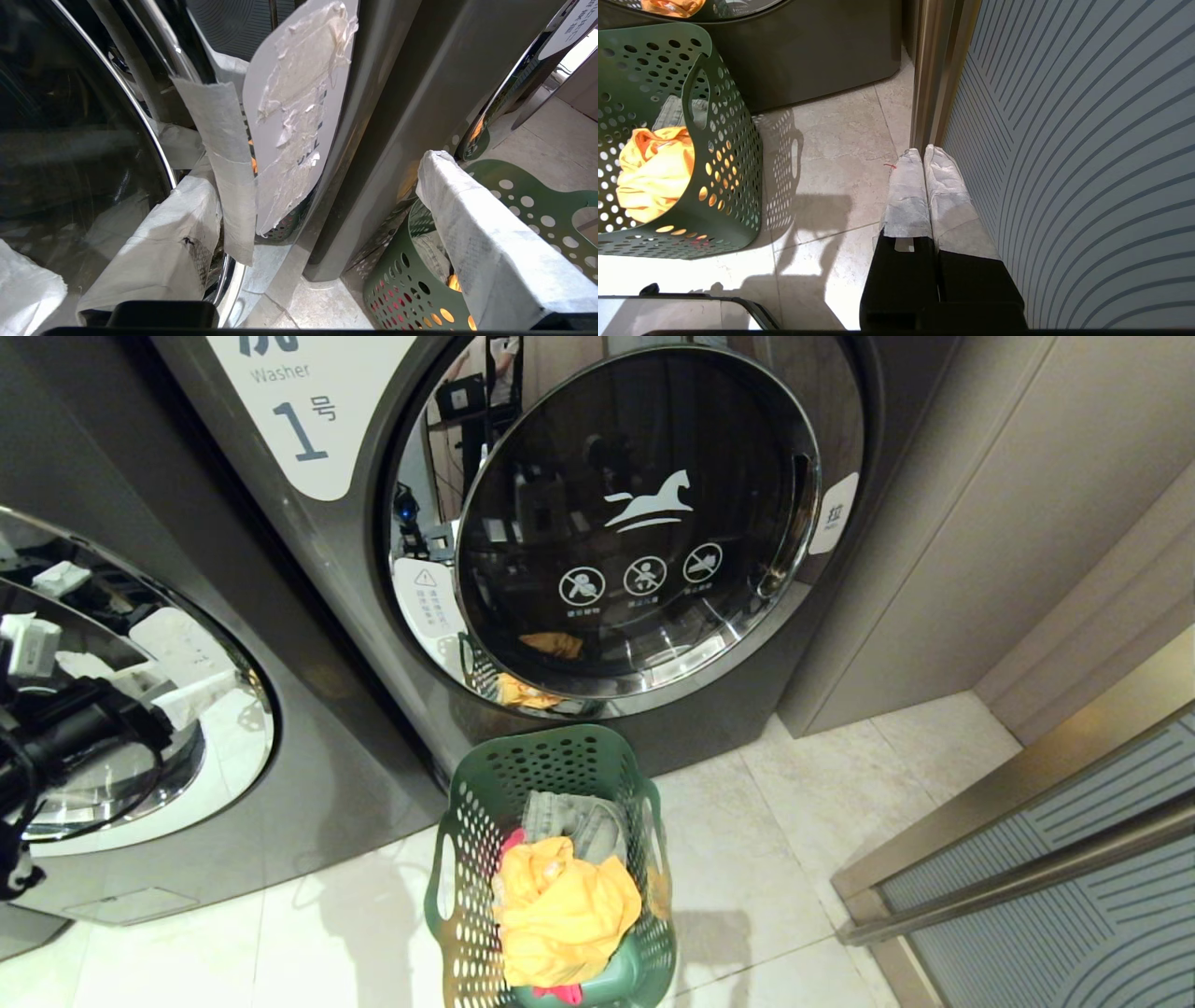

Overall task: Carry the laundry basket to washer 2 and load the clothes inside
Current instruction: Open the lid of the washing machine

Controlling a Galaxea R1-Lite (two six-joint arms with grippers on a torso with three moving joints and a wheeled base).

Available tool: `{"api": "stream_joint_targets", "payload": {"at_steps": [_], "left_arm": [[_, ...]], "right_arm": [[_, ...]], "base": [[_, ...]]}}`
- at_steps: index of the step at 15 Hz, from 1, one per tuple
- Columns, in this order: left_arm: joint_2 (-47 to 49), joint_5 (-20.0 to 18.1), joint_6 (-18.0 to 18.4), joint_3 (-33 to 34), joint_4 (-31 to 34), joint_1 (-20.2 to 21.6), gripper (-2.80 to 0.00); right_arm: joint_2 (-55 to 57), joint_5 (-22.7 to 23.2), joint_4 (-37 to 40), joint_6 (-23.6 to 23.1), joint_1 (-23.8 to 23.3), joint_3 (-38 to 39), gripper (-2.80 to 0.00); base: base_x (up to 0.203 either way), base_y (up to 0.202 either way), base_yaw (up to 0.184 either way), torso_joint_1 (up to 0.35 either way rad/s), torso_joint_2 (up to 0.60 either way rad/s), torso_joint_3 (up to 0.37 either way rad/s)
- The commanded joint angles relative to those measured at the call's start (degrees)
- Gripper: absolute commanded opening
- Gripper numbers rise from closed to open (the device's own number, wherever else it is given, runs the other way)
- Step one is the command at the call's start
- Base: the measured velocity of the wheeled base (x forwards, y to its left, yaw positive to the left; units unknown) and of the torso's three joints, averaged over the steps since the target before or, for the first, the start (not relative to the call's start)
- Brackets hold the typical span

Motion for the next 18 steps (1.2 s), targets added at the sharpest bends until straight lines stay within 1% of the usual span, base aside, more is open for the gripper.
{"api": "stream_joint_targets", "payload": {"at_steps": [1, 4, 7, 9, 12, 14, 16, 18], "left_arm": [[-0.5, -0.7, 0.0, 0.8, -0.4, 0.2, 0.0], [-0.9, -1.4, -0.1, 1.1, -0.6, 0.4, 0.0], [-1.4, -3.8, 0.0, 1.9, -0.6, 0.4, 0.0], [-1.6, -4.0, 0.0, 2.5, -0.6, 0.4, 0.0], [-2.1, -5.4, 0.0, 3.4, -0.7, 0.4, 0.0], [-2.4, -5.7, -0.5, 4.5, -2.4, 0.2, 0.0], [-2.3, -7.2, -0.8, 5.9, -3.9, 0.4, 0.0], [-2.2, -7.5, -0.9, 6.7, -5.0, 0.4, 0.0]], "right_arm": [[0.1, 0.0, 0.0, 0.0, 0.0, 0.0, -2.8], [0.1, 0.0, 0.0, 0.0, 0.0, 0.0, -2.8], [0.1, 0.0, 0.0, 0.0, 0.0, 0.0, -2.8], [0.1, 0.0, 0.0, 0.0, 0.0, 0.0, -2.8], [0.1, 0.0, 0.0, 0.0, 0.0, 0.0, -2.8], [0.1, 0.0, 0.0, 0.0, 0.0, 0.0, -2.8], [0.1, 0.0, 0.0, 0.0, 0.0, 0.0, -2.8], [0.1, 0.0, 0.0, 0.0, 0.0, 0.0, -2.8]], "base": [[0.0, 0.0, 0.0, 0.0, 0.0, 0.0], [0.0, 0.0, 0.0, 0.0, 0.0, 0.0], [0.0, 0.0, 0.0, 0.0, 0.0, 0.0], [0.0, 0.0, 0.0, 0.0, 0.0, 0.0], [0.0, 0.0, 0.0, 0.0, 0.0, 0.0], [0.0, 0.0, 0.0, 0.0, 0.0, 0.0], [0.0, 0.0, 0.0, 0.0, 0.0, 0.0], [0.0, 0.0, 0.0, 0.0, 0.0, 0.0]]}}
